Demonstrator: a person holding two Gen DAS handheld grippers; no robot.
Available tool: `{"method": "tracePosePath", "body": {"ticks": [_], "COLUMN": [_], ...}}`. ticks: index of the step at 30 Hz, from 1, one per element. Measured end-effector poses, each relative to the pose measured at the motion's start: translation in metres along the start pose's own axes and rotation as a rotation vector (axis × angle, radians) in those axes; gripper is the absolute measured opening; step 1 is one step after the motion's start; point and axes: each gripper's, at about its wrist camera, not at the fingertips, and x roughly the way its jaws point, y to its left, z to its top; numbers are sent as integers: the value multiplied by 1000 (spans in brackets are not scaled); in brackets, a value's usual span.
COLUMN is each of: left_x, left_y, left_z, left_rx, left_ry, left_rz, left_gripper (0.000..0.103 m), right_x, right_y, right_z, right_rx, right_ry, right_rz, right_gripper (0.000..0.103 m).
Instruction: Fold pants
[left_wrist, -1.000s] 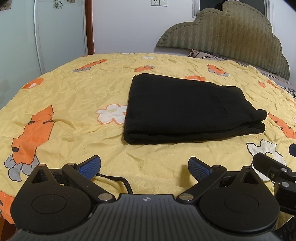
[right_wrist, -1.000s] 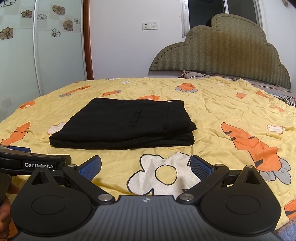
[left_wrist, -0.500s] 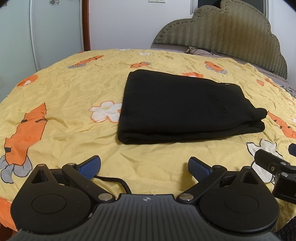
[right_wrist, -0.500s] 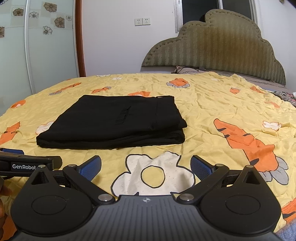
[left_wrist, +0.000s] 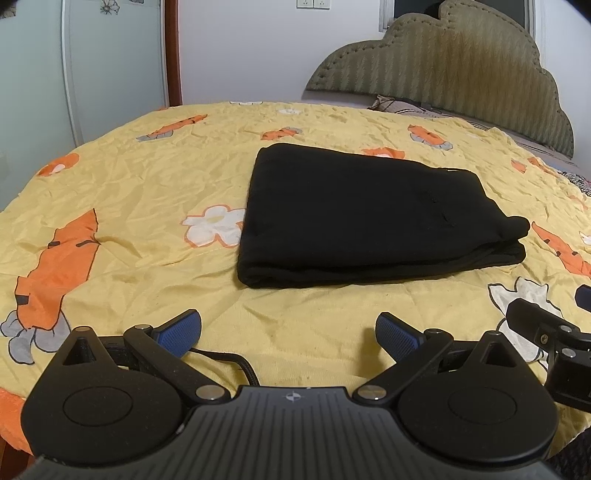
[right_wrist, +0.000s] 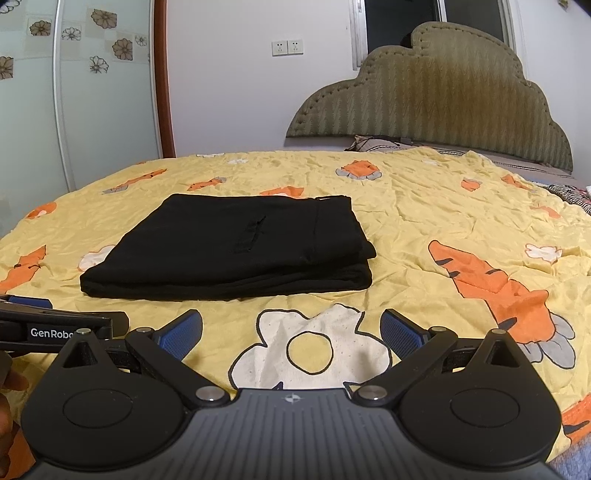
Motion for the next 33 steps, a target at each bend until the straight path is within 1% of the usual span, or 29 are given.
{"method": "tracePosePath", "body": {"ticks": [10,33], "left_x": [-13,-9], "left_y": [1,1], "left_z": [1,0], "left_rx": [6,3], "left_ry": [-31,-21], "left_rz": [11,6], "left_gripper": [102,102], "right_x": [-14,-7], "right_y": [6,9], "right_z": [-2,-4], "right_rx": [-13,-19], "right_ry": [-26,0], "right_rz": [19,22], "right_gripper": [103,103]}}
